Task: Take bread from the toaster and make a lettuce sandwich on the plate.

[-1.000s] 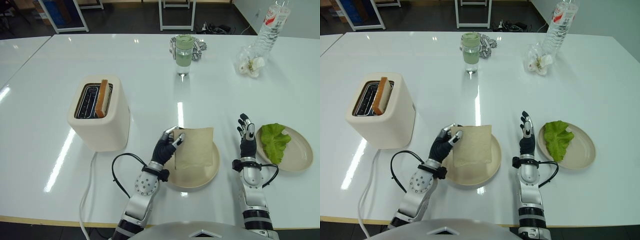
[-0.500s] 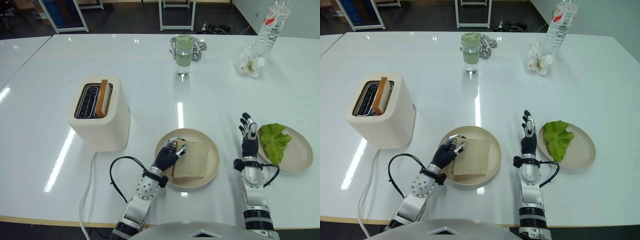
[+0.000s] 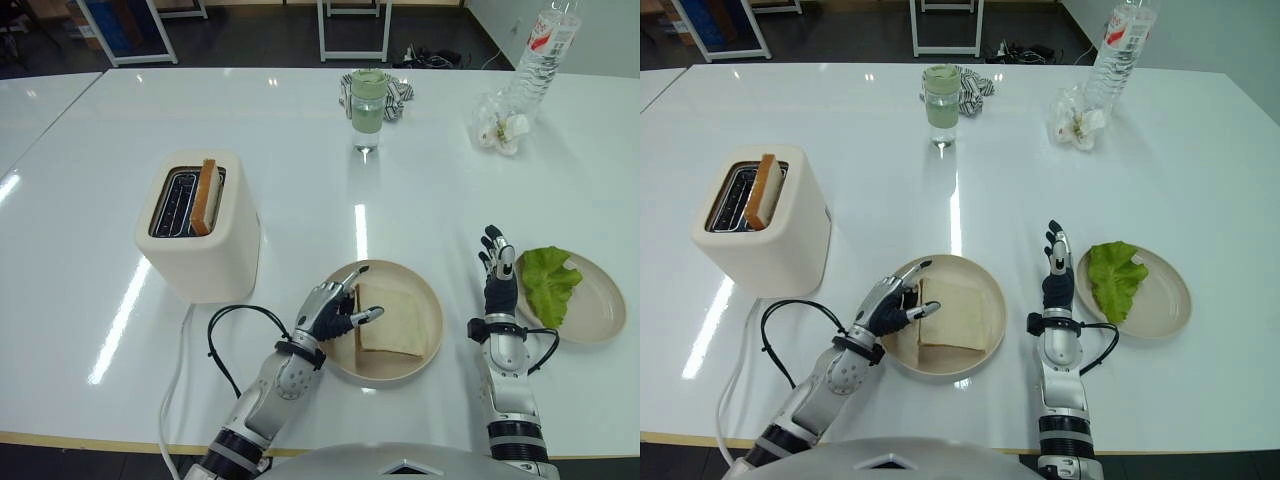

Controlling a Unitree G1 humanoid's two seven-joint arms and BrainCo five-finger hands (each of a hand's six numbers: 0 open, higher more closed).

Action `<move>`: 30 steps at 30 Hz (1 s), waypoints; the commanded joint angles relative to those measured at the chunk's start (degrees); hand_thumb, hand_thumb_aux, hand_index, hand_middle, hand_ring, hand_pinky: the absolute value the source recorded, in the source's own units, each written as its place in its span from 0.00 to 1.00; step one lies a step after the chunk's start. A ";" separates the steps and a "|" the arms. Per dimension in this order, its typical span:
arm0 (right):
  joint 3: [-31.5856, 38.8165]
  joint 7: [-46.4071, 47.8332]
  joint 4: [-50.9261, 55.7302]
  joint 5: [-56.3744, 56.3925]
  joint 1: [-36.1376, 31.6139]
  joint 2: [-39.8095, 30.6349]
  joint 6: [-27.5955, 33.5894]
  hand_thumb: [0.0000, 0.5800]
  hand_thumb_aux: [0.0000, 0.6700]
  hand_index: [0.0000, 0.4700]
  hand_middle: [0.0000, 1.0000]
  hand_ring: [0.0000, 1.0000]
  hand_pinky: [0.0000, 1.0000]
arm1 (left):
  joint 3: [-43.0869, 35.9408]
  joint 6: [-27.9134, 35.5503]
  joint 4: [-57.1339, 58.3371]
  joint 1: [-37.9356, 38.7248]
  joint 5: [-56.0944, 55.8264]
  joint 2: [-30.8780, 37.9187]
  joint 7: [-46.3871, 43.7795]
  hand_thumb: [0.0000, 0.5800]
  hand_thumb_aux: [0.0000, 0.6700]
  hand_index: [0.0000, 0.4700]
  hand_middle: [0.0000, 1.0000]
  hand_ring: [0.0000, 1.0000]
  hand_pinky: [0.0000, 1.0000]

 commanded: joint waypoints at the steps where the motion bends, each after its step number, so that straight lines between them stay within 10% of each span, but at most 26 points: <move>1: 0.05 0.14 -0.31 0.64 0.46 0.26 0.95 0.00 0.00 0.00 0.00 0.00 0.00 | 0.88 2.08 -4.43 -0.64 10.34 3.77 5.56 0.00 0.00 0.00 0.00 0.00 0.00; 9: 0.01 0.27 -0.75 0.60 0.54 0.15 1.11 0.00 0.00 0.00 0.00 0.00 0.00 | 7.29 2.05 -14.74 1.49 7.54 4.69 6.63 0.00 0.00 0.00 0.00 0.00 0.00; 14: 1.16 -0.78 -5.81 -5.30 1.94 -2.48 -2.26 0.00 0.00 0.00 0.00 0.00 0.00 | 9.39 -3.08 -10.76 2.28 -17.29 -0.49 -0.78 0.00 0.00 0.00 0.00 0.00 0.00; 22: -5.70 -9.83 -15.86 -34.32 4.17 -18.10 -1.11 0.00 0.00 0.00 0.00 0.00 0.00 | 10.85 -4.06 -10.50 3.43 -35.81 -5.90 -8.85 0.00 0.00 0.00 0.00 0.00 0.00; 30: -1.41 -13.94 7.37 -57.21 1.27 -35.39 12.55 0.00 0.00 0.00 0.00 0.00 0.00 | 9.89 -4.12 -9.46 4.37 -36.00 -8.59 -10.56 0.00 0.00 0.00 0.00 0.00 0.00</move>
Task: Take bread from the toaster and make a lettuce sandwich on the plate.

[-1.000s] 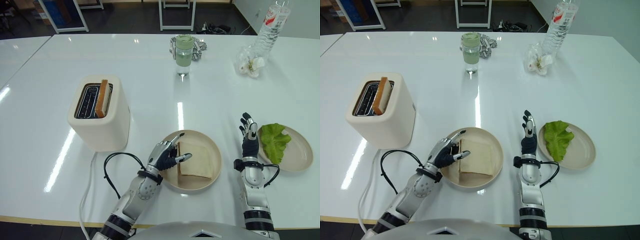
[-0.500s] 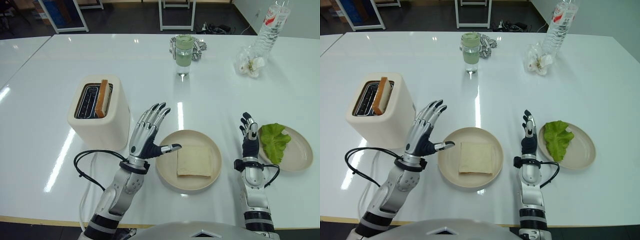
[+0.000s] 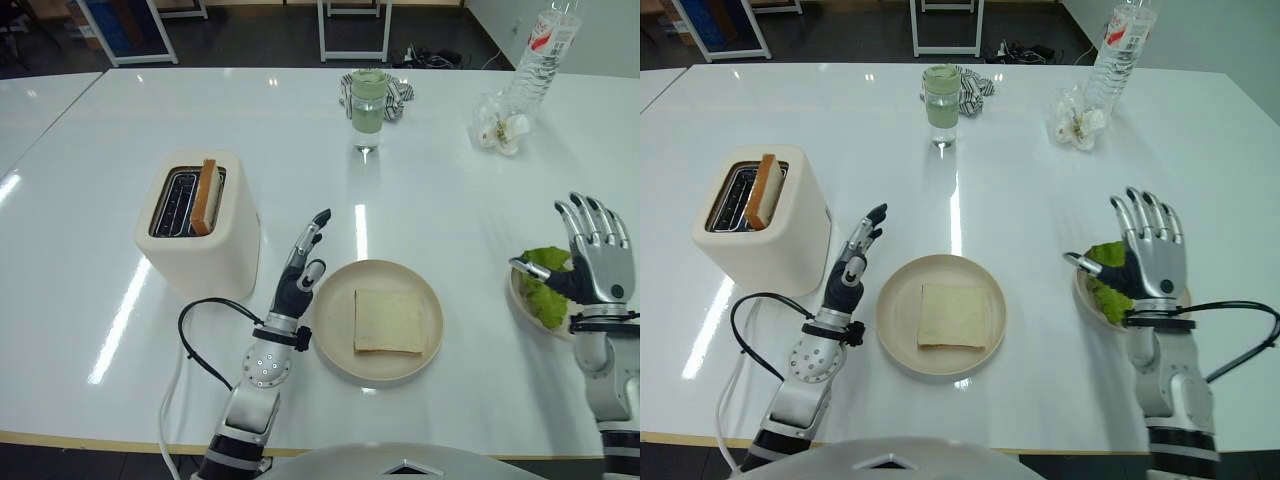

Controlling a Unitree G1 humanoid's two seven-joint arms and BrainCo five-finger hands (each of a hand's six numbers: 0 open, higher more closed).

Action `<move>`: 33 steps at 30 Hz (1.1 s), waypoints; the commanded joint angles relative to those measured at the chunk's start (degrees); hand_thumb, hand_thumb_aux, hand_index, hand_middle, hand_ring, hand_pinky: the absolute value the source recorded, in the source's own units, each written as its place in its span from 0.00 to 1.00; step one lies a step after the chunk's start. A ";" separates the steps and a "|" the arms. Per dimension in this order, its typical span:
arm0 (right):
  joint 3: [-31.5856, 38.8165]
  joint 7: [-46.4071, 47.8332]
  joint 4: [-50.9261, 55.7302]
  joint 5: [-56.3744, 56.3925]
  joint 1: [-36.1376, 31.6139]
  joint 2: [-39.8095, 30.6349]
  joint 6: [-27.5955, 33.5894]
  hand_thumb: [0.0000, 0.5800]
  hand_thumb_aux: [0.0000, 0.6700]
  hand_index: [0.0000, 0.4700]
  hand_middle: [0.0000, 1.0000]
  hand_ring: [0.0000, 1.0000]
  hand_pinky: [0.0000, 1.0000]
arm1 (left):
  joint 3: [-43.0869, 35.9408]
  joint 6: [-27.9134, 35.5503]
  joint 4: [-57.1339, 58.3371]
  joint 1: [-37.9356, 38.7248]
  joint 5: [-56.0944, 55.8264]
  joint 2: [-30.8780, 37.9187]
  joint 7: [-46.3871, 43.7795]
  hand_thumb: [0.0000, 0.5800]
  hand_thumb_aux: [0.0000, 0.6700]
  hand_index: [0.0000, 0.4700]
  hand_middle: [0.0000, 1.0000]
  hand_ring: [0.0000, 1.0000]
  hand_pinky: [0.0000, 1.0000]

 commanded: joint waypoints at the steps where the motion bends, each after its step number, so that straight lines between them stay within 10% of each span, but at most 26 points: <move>1: 5.18 -0.46 13.11 -2.13 -3.45 -2.67 2.99 0.00 0.00 0.00 0.00 0.00 0.00 | 0.33 0.35 0.80 0.74 -0.20 -0.79 -0.93 0.00 0.00 0.00 0.00 0.00 0.00; 13: 15.40 -6.12 39.41 3.03 -14.72 -4.69 3.26 0.03 0.02 0.02 0.00 0.00 0.00 | -0.22 -1.69 3.59 1.87 4.42 -1.42 -0.46 0.00 0.00 0.00 0.00 0.00 0.00; 14: 15.85 -6.49 40.03 3.56 -15.24 -4.90 3.35 0.09 0.05 0.05 0.00 0.00 0.00 | -0.23 -1.74 3.63 1.89 4.63 -1.40 -0.49 0.00 0.00 0.00 0.00 0.00 0.00; 18: 17.95 -7.62 41.83 5.58 -16.59 -5.63 2.98 0.87 0.64 0.64 0.00 0.00 0.00 | -0.14 -1.91 3.59 2.17 5.07 -1.38 -0.57 0.00 0.00 0.00 0.00 0.00 0.00; 28: 18.10 -7.96 32.37 9.81 -12.84 -7.65 4.28 1.00 1.00 1.00 0.00 0.00 0.00 | -0.17 -2.04 3.51 2.67 5.51 -1.26 -0.80 0.00 0.00 0.00 0.00 0.00 0.00; 33: 17.50 -7.17 28.50 11.12 -11.10 -8.72 5.37 1.00 1.00 1.00 0.00 0.00 0.00 | -0.21 -2.31 3.86 2.95 5.94 -1.50 -0.79 0.00 0.00 0.00 0.00 0.00 0.00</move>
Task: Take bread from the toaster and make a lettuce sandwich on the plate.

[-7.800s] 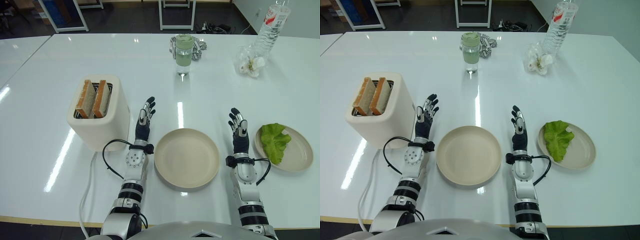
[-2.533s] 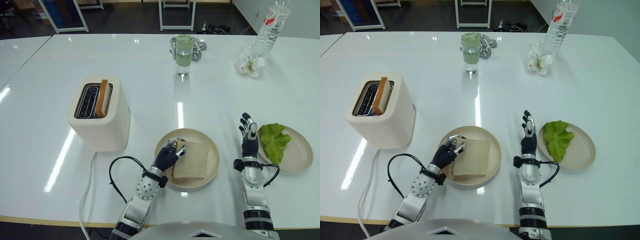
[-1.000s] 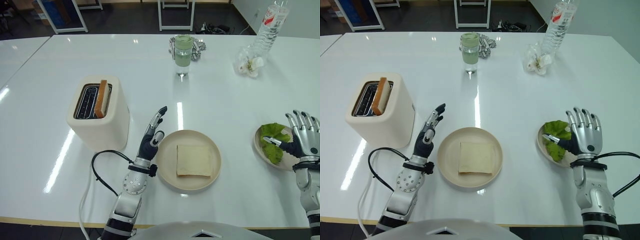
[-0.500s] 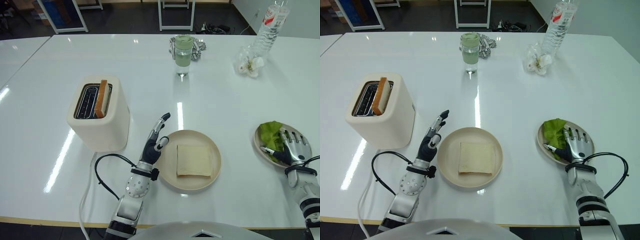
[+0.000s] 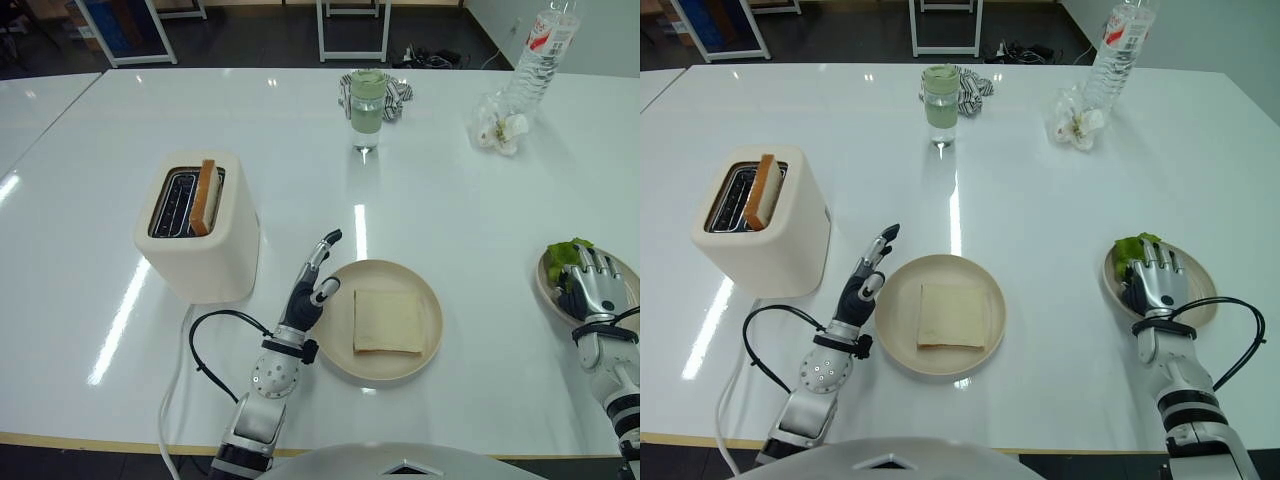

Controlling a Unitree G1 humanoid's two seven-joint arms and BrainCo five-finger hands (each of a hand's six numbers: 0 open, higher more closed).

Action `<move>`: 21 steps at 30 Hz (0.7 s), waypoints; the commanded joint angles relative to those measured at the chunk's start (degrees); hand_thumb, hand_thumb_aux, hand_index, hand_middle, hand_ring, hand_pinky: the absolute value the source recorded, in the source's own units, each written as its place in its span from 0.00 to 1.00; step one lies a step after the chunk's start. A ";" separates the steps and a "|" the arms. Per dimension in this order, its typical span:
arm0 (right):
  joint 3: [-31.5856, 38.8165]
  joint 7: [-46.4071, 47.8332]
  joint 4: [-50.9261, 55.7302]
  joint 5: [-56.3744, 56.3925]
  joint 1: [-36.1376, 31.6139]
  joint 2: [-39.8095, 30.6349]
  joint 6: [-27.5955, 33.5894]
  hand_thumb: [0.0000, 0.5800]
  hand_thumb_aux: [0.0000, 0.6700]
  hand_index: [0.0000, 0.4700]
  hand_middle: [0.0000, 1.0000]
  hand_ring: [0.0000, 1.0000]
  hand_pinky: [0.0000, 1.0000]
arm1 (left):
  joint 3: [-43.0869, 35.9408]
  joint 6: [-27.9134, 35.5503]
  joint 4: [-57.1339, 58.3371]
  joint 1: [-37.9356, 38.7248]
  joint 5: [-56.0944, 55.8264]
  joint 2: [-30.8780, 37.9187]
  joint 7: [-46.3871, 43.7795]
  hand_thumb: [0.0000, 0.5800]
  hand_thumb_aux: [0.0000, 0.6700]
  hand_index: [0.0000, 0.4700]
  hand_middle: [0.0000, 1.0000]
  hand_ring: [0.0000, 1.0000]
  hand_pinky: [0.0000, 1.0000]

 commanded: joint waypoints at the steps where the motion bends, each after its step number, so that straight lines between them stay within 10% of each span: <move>1: -0.61 1.31 -2.65 1.58 1.63 -1.50 0.92 1.00 1.00 1.00 0.00 0.00 0.00 | 0.09 -0.19 0.76 0.46 0.39 -0.06 -0.19 0.00 0.00 0.00 0.00 0.00 0.00; 17: -8.50 7.27 -29.66 1.89 10.91 -3.77 6.35 1.00 1.00 1.00 0.00 0.00 0.00 | -0.41 -0.89 2.36 0.65 0.92 -0.84 0.12 0.00 0.00 0.00 0.00 0.00 0.00; 18: -8.60 7.24 -28.58 1.83 10.86 -3.83 6.34 0.88 0.65 0.65 0.00 0.00 0.00 | -0.51 -0.92 2.49 0.62 0.98 -0.93 0.14 0.00 0.00 0.00 0.00 0.00 0.00; 20: -8.36 7.15 -25.19 1.91 10.70 -4.07 6.23 0.71 0.46 0.46 0.00 0.00 0.00 | -0.68 -1.00 2.73 0.50 1.03 -1.01 0.06 0.00 0.00 0.00 0.00 0.00 0.00; 21: -8.09 7.00 -23.27 2.07 10.39 -4.16 5.93 0.24 0.13 0.13 0.00 0.00 0.00 | -0.71 -1.04 2.82 0.48 1.03 -1.01 0.05 0.00 0.00 0.00 0.00 0.00 0.00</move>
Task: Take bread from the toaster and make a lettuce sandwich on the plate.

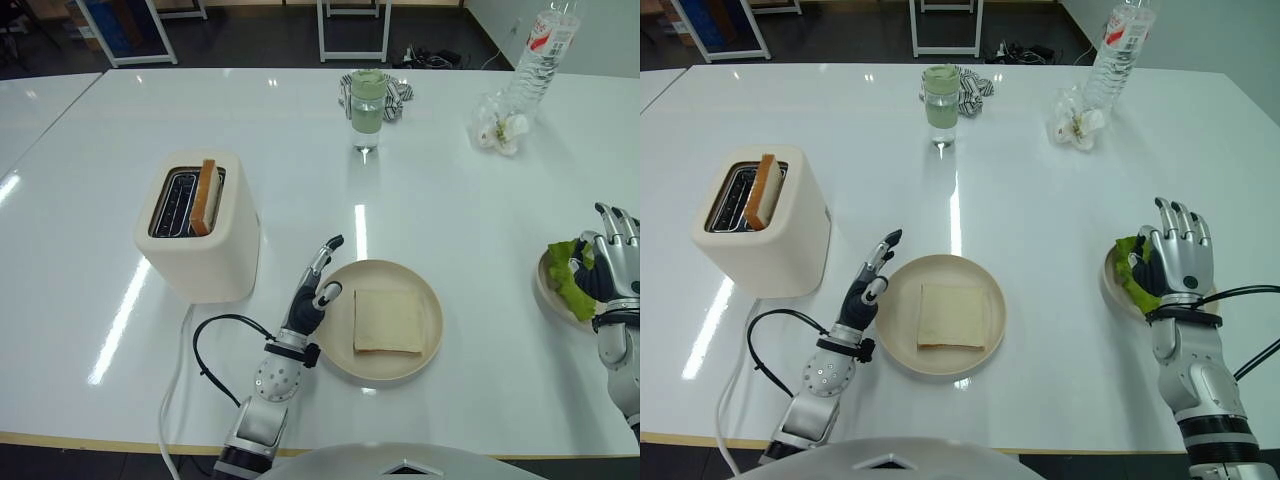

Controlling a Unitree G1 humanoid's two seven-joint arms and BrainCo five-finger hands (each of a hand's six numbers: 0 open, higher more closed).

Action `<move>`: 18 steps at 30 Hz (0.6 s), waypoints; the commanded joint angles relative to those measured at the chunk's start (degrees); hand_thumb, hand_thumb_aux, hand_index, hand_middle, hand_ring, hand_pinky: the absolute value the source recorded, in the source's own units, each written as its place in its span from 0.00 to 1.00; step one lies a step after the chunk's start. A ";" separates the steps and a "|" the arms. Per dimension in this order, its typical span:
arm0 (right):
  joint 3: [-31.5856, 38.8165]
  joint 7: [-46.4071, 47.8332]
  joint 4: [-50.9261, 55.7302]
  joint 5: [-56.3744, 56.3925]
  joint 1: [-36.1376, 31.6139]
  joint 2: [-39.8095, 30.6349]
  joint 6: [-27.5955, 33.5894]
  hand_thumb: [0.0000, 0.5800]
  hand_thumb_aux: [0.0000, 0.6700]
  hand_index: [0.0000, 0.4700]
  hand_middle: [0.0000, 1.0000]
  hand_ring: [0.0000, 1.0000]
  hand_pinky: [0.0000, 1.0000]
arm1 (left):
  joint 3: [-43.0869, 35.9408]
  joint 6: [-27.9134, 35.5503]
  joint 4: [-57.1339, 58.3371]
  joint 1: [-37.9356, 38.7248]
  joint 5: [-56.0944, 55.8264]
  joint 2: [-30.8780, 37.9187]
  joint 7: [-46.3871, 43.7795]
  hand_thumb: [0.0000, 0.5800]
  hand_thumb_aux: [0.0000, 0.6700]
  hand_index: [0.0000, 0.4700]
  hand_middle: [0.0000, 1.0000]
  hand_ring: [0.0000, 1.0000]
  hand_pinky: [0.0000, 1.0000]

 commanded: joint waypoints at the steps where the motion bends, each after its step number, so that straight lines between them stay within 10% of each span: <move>1: 0.22 0.33 7.26 0.18 -0.97 -1.06 -0.69 0.28 0.15 0.15 0.00 0.00 0.00 | -0.44 -0.05 1.02 0.03 0.88 -0.27 -0.06 0.00 0.00 0.00 0.00 0.00 0.00; 18: 10.00 -6.47 41.58 0.99 -17.50 1.22 -9.52 0.76 0.51 0.51 0.00 0.00 0.00 | -0.10 0.01 0.61 0.59 0.72 0.14 -1.02 0.00 0.00 0.00 0.00 0.00 0.00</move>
